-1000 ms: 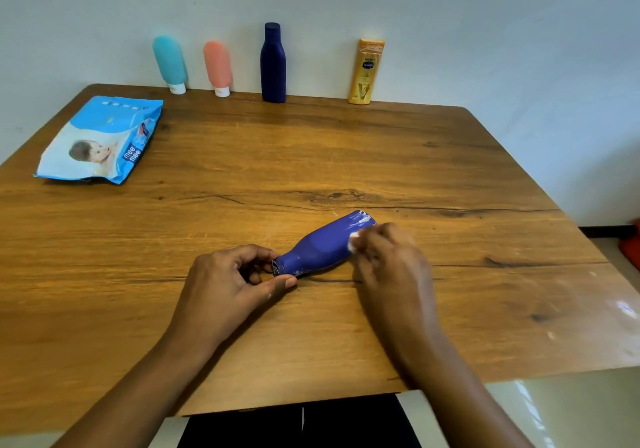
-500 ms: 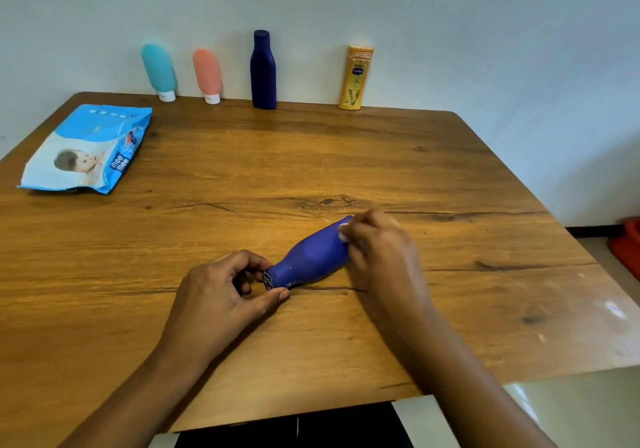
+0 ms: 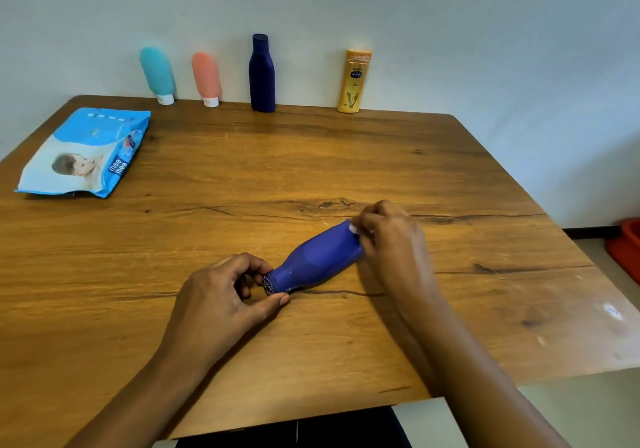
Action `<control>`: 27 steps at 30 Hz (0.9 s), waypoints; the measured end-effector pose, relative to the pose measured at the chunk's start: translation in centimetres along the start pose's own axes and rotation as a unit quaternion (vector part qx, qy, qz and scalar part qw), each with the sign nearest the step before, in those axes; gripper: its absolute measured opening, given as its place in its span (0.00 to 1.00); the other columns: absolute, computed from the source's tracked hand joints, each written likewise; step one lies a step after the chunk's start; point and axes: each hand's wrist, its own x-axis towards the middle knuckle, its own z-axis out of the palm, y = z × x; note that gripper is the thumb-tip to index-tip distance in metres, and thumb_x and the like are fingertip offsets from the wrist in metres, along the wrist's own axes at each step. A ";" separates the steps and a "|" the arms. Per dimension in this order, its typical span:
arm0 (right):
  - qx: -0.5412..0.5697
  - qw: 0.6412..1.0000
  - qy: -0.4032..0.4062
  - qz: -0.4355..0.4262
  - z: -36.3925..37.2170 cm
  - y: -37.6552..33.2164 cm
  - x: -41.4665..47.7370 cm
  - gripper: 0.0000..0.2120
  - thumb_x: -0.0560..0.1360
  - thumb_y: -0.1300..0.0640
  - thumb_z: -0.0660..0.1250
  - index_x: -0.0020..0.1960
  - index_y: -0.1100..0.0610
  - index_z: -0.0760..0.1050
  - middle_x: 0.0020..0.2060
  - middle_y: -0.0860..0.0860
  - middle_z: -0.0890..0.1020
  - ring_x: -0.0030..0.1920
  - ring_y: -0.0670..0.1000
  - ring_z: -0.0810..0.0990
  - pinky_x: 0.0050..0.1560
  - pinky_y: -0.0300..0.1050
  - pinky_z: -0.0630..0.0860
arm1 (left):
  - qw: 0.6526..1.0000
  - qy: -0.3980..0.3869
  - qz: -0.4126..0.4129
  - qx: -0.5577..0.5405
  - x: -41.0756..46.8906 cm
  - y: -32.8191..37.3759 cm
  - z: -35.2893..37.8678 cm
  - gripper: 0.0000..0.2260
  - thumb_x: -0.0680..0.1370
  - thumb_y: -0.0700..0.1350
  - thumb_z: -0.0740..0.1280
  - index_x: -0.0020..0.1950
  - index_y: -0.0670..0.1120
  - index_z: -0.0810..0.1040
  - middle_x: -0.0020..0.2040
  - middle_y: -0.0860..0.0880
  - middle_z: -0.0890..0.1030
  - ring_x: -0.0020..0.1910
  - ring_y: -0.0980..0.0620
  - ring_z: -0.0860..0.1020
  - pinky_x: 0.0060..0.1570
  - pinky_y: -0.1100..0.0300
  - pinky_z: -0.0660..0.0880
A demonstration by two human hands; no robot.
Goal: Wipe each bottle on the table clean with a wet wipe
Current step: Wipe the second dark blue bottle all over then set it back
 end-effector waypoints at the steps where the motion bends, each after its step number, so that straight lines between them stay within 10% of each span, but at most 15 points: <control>1: -0.004 0.999 -0.015 -0.031 0.2 -1.4 -0.8 0.08 0.73 0.64 0.67 0.50 0.57 0.80 0.48 0.51 0.77 0.49 0.51 0.75 0.47 0.41 0.72 | 1.000 -0.001 0.003 0.005 0.0 0.0 0.0 0.16 0.61 0.53 0.79 0.45 0.57 0.78 0.36 0.58 0.77 0.43 0.57 0.74 0.34 0.61 0.74; 5: -0.001 0.993 -0.067 -0.102 1.0 -4.8 -3.6 0.13 0.72 0.64 0.68 0.55 0.55 0.78 0.52 0.51 0.76 0.50 0.48 0.75 0.48 0.40 0.76 | 0.999 0.004 0.021 0.030 0.0 0.0 0.1 0.17 0.61 0.54 0.78 0.46 0.58 0.77 0.37 0.59 0.76 0.46 0.60 0.73 0.34 0.63 0.74; 10: -0.019 0.999 -0.012 0.026 0.0 0.2 0.3 0.10 0.72 0.65 0.66 0.52 0.57 0.80 0.48 0.52 0.76 0.51 0.51 0.74 0.48 0.40 0.70 | 0.999 0.011 0.033 0.039 -0.1 -0.2 0.1 0.17 0.61 0.53 0.79 0.46 0.55 0.79 0.36 0.60 0.75 0.44 0.58 0.74 0.34 0.65 0.71; 16: -0.027 0.993 -0.077 -0.088 1.0 -4.5 -2.7 0.15 0.68 0.66 0.71 0.53 0.56 0.79 0.51 0.52 0.77 0.49 0.50 0.75 0.46 0.43 0.77 | 0.997 0.007 0.036 0.060 -0.2 0.1 0.1 0.17 0.62 0.54 0.78 0.47 0.56 0.78 0.37 0.61 0.74 0.37 0.59 0.74 0.32 0.70 0.69; 21: -0.066 0.997 -0.040 0.014 0.2 0.4 2.5 0.11 0.73 0.67 0.63 0.50 0.57 0.81 0.48 0.53 0.77 0.49 0.54 0.76 0.47 0.45 0.73 | 0.998 0.023 0.046 0.042 0.0 -0.4 0.3 0.17 0.60 0.52 0.79 0.45 0.55 0.79 0.35 0.61 0.75 0.43 0.63 0.74 0.37 0.73 0.69; 27: -0.032 0.983 -0.122 -0.136 0.7 -3.8 -0.5 0.15 0.72 0.64 0.67 0.58 0.56 0.77 0.53 0.51 0.75 0.54 0.50 0.72 0.53 0.43 0.70 | 0.996 0.019 0.052 0.068 0.0 -0.2 0.3 0.17 0.62 0.55 0.78 0.47 0.57 0.77 0.37 0.62 0.75 0.48 0.63 0.72 0.33 0.69 0.71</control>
